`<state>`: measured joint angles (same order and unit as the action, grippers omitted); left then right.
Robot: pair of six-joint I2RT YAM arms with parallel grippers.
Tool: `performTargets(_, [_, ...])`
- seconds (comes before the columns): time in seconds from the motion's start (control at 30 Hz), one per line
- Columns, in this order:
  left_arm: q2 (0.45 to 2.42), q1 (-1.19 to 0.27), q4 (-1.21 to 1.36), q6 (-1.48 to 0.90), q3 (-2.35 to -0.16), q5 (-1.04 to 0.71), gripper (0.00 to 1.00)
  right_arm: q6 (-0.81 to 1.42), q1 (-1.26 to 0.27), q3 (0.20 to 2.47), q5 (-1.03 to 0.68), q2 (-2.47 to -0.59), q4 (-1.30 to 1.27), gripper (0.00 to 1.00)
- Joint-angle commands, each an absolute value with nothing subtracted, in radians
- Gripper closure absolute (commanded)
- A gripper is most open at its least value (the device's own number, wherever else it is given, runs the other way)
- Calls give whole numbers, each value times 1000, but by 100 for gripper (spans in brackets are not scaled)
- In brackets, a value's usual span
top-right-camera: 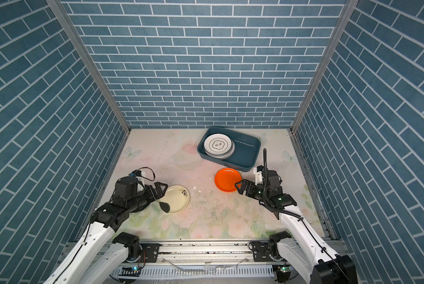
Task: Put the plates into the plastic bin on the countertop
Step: 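Move the left gripper to the black plate and close on its rim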
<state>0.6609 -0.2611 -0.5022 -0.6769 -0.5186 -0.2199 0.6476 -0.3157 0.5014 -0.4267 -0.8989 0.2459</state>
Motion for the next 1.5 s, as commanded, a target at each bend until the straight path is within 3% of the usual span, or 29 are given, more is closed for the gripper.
performTargets(0.0, [652,-256,-481,-705,-490,-196,0,672,-313,480,-469,-876,217,2])
performTargets(0.53, [650,-256,-454,-752,-392,-180,1,710,-314,433,-497,-860,187,3])
performTargets(0.83, [596,-252,-759,-809,-501,191,0,712,-314,434,-500,-868,190,3])
performTargets(1.0, [549,-200,-821,-849,-508,255,0,709,-314,435,-501,-853,206,3])
performTargets(1.27, [551,-69,-853,-909,-476,225,0,682,-313,456,-485,-815,277,4])
performTargets(1.47, [589,-4,-755,-963,-403,101,1,675,-314,472,-492,-805,307,4])
